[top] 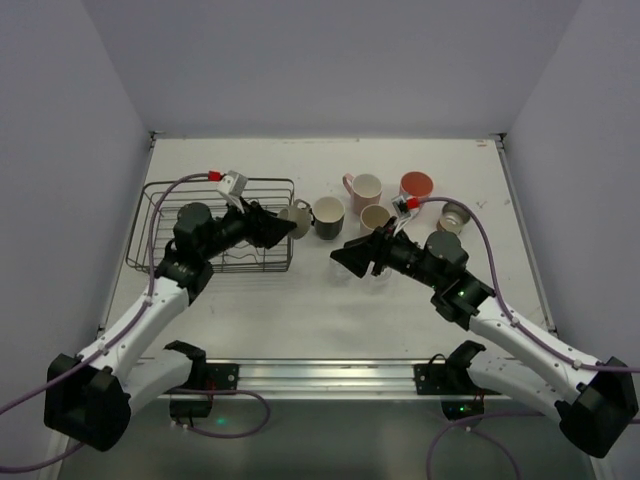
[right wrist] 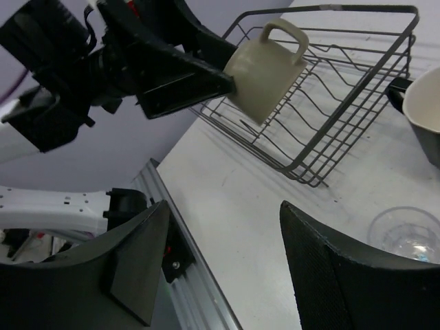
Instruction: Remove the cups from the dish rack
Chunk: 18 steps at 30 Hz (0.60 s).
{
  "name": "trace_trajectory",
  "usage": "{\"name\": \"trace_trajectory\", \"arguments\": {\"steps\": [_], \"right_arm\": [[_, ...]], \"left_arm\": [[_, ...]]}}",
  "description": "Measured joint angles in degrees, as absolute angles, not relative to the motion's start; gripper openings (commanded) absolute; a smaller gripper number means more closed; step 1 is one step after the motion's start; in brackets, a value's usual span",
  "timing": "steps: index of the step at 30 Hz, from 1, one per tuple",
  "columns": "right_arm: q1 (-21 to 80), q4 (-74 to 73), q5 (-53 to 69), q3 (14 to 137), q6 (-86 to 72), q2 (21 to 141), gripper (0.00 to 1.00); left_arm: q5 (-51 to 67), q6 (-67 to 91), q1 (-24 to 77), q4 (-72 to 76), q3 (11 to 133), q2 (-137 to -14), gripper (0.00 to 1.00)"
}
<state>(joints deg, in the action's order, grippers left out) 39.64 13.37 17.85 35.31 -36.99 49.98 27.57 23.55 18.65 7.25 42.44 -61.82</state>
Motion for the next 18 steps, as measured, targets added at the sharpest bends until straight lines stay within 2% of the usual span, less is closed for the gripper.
{"name": "trace_trajectory", "arguments": {"steps": [5,12,18], "right_arm": [[39.64,19.88,20.49,34.37,-40.99,53.91,0.65],[39.64,25.91,24.53,34.81,-45.06,59.02,0.61],[40.12,32.95,26.79,34.87,-49.01,61.67,0.45]], "left_arm": [[34.11,38.83,21.74,25.41,30.83,-53.17,0.13],[35.97,49.01,25.78,40.53,24.32,-51.51,0.14],[35.97,51.09,26.79,46.94,21.54,-52.62,0.14]]}}
